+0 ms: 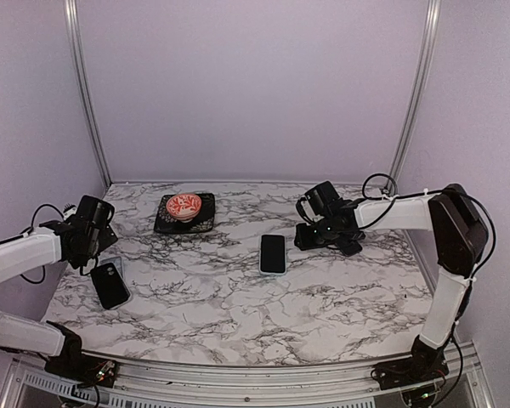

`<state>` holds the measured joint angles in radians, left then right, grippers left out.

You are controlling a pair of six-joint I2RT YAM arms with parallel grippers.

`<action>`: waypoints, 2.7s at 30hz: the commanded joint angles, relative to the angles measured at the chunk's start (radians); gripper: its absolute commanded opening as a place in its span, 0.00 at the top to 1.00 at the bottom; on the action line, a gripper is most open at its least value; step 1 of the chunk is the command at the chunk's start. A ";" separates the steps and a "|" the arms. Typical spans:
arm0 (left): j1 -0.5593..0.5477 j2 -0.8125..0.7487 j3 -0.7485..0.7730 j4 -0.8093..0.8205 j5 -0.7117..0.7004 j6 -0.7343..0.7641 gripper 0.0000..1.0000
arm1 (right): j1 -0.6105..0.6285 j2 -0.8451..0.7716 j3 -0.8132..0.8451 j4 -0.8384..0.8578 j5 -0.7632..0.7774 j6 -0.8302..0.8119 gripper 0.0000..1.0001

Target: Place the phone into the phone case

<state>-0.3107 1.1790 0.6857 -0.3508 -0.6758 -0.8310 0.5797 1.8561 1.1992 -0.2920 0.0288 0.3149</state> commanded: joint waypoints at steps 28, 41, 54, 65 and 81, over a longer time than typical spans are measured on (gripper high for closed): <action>0.228 -0.039 -0.135 -0.215 0.398 -0.014 0.66 | 0.002 -0.075 0.022 -0.065 -0.057 -0.176 0.68; 0.228 -0.055 -0.210 -0.136 0.461 -0.008 0.75 | 0.002 -0.083 0.027 -0.084 -0.033 -0.180 0.67; 0.211 -0.208 -0.124 -0.184 0.503 -0.021 1.00 | 0.001 -0.106 0.062 -0.113 0.011 -0.187 0.65; -0.103 -0.212 0.121 -0.077 0.342 0.126 1.00 | 0.023 -0.222 0.079 0.014 -0.262 -0.240 0.62; -0.565 0.001 0.191 0.495 0.230 0.312 1.00 | 0.287 -0.180 0.106 0.457 -0.503 -0.050 0.12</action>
<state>-0.8459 1.1908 0.9112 -0.0666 -0.3717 -0.5812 0.8536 1.6165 1.2625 0.0986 -0.4675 0.1829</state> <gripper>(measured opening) 0.019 0.891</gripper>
